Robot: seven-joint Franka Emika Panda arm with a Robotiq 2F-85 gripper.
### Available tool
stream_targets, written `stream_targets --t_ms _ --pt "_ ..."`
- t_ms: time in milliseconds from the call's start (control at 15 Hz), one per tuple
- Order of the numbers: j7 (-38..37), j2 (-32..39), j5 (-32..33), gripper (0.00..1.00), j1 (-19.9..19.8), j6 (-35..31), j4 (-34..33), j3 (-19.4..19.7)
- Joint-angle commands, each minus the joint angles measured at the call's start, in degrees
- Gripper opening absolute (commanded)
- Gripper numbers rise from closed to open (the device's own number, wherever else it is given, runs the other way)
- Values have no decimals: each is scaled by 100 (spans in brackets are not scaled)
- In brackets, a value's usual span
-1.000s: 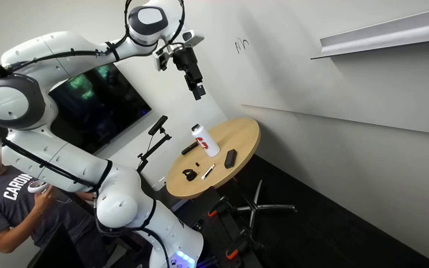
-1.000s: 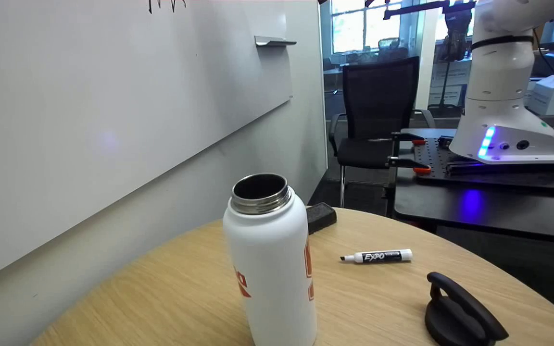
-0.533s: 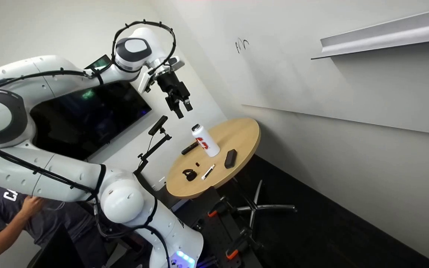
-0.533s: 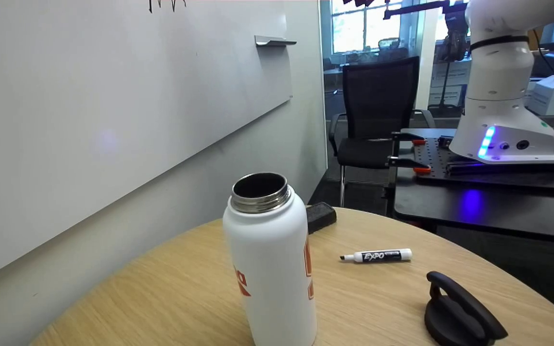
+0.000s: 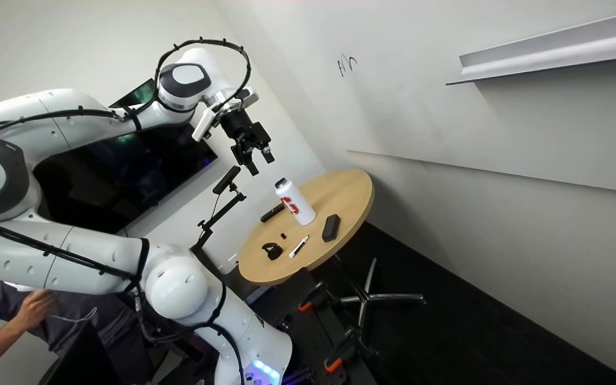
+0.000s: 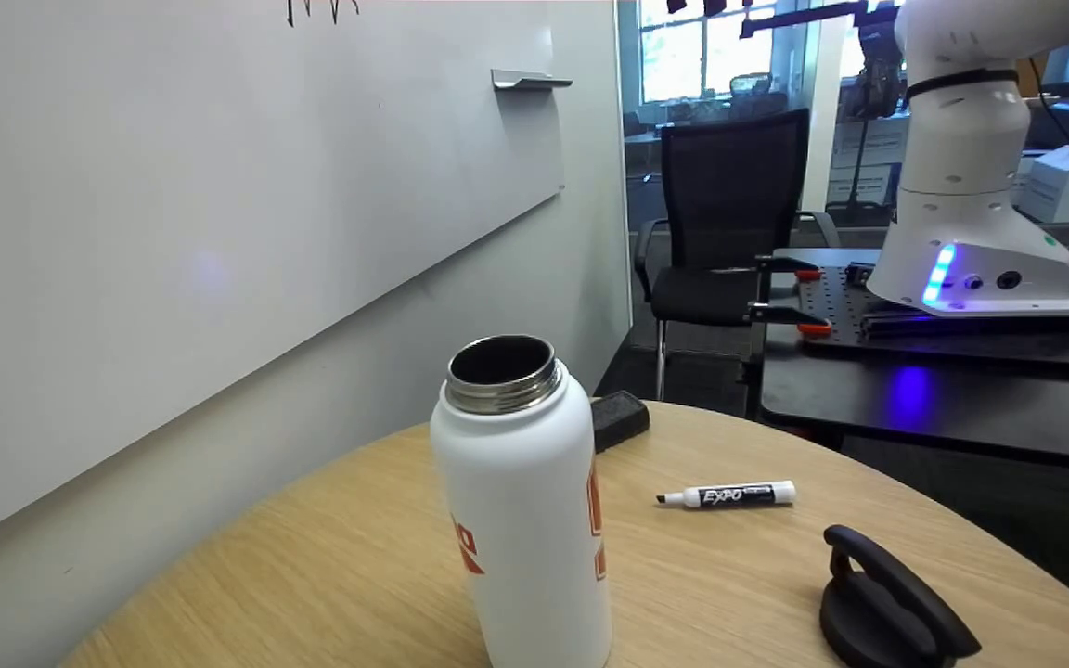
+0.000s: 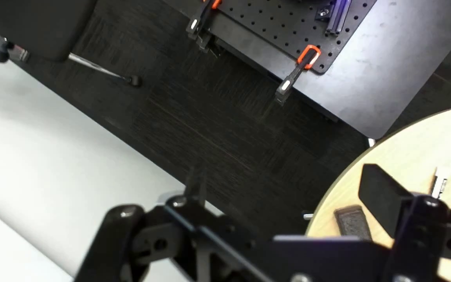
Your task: Pick up the lid and close the bottle
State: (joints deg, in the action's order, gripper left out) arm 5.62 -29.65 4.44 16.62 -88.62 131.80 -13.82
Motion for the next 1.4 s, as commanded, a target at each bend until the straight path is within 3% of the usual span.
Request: stream_targets --t_ms 0,467,600,733,800,1133,1333 --pt "440 -44 -284 100 463 -618 278 -212" --pt "570 145 -1086 100 1770 -2391 1131 -1328" --pt "696 332 -1118 100 2124 -3024 1308 -1483" --pt "951 479 -1062 100 2415 -3703 1433 -1401" --pt "500 401 -952 100 2384 -3245 1316 -1424" --pt "730 534 -953 100 2499 -3561 1375 -1348" --pt "934 1020 -666 100 2648 -3758 1225 -1563"
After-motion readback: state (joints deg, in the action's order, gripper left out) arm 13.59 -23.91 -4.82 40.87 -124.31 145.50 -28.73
